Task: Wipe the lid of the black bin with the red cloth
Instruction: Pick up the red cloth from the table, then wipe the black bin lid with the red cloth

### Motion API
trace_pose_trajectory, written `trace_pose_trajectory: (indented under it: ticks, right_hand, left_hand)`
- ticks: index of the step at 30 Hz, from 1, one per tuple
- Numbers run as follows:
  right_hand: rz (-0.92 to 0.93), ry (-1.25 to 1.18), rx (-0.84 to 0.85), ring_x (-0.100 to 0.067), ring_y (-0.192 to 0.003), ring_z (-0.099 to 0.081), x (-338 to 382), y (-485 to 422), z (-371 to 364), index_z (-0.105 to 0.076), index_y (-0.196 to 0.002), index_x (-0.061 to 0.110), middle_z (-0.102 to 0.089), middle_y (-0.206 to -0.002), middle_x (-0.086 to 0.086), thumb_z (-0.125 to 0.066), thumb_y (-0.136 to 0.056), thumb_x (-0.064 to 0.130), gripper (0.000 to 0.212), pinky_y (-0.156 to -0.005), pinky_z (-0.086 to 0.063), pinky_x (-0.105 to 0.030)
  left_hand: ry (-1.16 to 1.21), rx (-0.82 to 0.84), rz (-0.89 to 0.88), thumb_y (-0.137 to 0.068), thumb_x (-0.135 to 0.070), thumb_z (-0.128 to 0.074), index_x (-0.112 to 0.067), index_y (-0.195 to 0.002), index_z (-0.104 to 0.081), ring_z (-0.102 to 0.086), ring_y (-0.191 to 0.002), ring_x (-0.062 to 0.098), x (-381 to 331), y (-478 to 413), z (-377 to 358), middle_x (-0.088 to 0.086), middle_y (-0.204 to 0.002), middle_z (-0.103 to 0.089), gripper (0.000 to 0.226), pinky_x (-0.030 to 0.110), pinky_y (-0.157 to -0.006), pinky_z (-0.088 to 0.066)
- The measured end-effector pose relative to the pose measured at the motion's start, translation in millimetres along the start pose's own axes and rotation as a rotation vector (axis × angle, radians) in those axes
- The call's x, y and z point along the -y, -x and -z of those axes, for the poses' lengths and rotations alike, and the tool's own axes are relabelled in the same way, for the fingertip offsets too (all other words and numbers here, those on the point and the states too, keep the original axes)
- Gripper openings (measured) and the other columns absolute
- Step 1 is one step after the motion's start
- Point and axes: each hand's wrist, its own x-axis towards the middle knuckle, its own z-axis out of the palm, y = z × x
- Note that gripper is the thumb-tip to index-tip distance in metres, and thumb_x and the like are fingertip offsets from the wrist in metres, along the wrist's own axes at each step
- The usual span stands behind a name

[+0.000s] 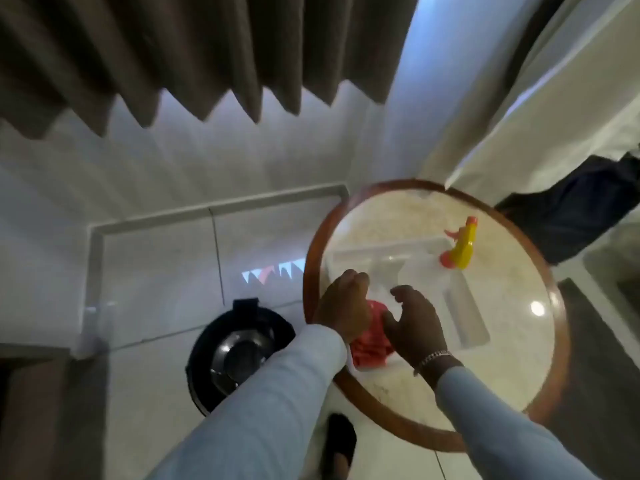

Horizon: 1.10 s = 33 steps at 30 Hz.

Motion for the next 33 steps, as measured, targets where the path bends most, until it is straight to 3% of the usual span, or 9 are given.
trace_pose_trajectory:
  ticks: [4,9,14,19,23,27,30,31,33]
  right_hand:
    - [-0.27,-0.041,0.133,-0.032,-0.11,-0.062,-36,-9,-42,-0.047,-0.129,0.013,-0.064,-0.123,-0.014,-0.07,-0.08,0.044,0.063,-0.093,-0.053,-0.045]
    - [-0.314,-0.192,0.122,-0.028,-0.089,-0.067,-52,-21,-65,-0.046,-0.13,0.013,-0.072,-0.103,-0.013,-0.069,-0.081,0.038,0.06,-0.079,-0.05,-0.034]
    - [-0.28,-0.309,0.143,-0.018,-0.083,-0.062,-47,-20,-42,-0.06,-0.12,0.019,-0.066,-0.092,0.001,-0.08,-0.071,0.034,0.055,-0.077,-0.049,-0.033]
    - [-0.019,-0.381,0.118,-0.029,-0.094,-0.062,-8,-9,-3,-0.06,-0.102,0.016,-0.063,-0.1,-0.008,-0.074,-0.059,0.041,0.052,-0.081,-0.052,-0.039]
    - [0.145,-0.465,0.279,-0.024,-0.086,-0.067,46,4,-9,-0.052,-0.112,0.02,-0.064,-0.095,0.002,-0.069,-0.058,0.034,0.058,-0.07,-0.06,-0.043]
    - [0.216,-0.484,0.281,-0.011,-0.08,-0.068,84,22,-73,-0.06,-0.115,0.016,-0.07,-0.092,0.001,-0.062,-0.066,0.021,0.05,-0.072,-0.059,-0.026]
    - [0.208,-0.469,0.248,-0.016,-0.08,-0.07,93,28,-136,-0.067,-0.107,0.014,-0.073,-0.089,-0.003,-0.062,-0.073,0.012,0.035,-0.074,-0.061,-0.038]
    - [0.209,-0.441,0.245,-0.018,-0.081,-0.07,93,29,-158,-0.067,-0.109,0.015,-0.074,-0.09,-0.004,-0.064,-0.077,0.01,0.032,-0.076,-0.061,-0.043]
    - [0.231,-0.38,0.213,-0.016,-0.082,-0.071,89,25,-197,-0.066,-0.112,0.019,-0.075,-0.092,-0.003,-0.067,-0.085,0.016,0.027,-0.079,-0.061,-0.042]
  left_hand:
    - [-0.324,0.216,-0.071,-0.086,-0.014,-0.061,-0.006,-0.118,-0.054,-0.054,-0.114,0.035,12,-29,-47,0.017,-0.122,-0.056,0.033,0.044,-0.095,-0.045]
    - [-0.488,0.294,-0.106,-0.086,-0.02,-0.06,-0.008,-0.113,-0.057,-0.053,-0.11,0.037,16,-49,-66,0.018,-0.118,-0.057,0.03,0.048,-0.093,-0.044]
    - [-0.119,0.333,-0.087,-0.08,-0.004,-0.065,-0.008,-0.102,-0.057,-0.059,-0.094,0.029,15,-49,-47,0.011,-0.1,-0.057,0.023,0.032,-0.075,-0.047]
    - [0.245,0.323,-0.195,-0.079,0.007,-0.063,-0.009,-0.107,-0.065,-0.062,-0.097,0.021,27,-32,8,0.009,-0.104,-0.067,0.032,0.031,-0.087,-0.054]
    - [0.485,0.307,-0.213,-0.083,0.008,-0.066,-0.006,-0.109,-0.06,-0.071,-0.094,0.017,71,-9,55,0.007,-0.098,-0.071,0.03,0.03,-0.084,-0.059]
    - [0.608,0.045,-0.086,-0.074,0.009,-0.075,-0.003,-0.105,-0.058,-0.073,-0.084,0.013,146,19,71,0.011,-0.092,-0.072,0.037,0.025,-0.076,-0.06]
    - [0.469,-0.217,0.021,-0.078,0.0,-0.076,-0.001,-0.109,-0.063,-0.071,-0.098,0.017,223,41,61,0.013,-0.107,-0.072,0.035,0.03,-0.09,-0.057]
    - [0.355,-0.23,0.052,-0.079,-0.007,-0.077,-0.005,-0.119,-0.061,-0.065,-0.113,0.016,252,48,56,0.011,-0.121,-0.067,0.043,0.029,-0.099,-0.05]
    - [0.17,-0.084,0.146,-0.076,-0.029,-0.08,-0.017,-0.144,-0.04,-0.028,-0.141,0.015,307,64,39,0.007,-0.154,-0.035,0.08,0.032,-0.113,-0.027]
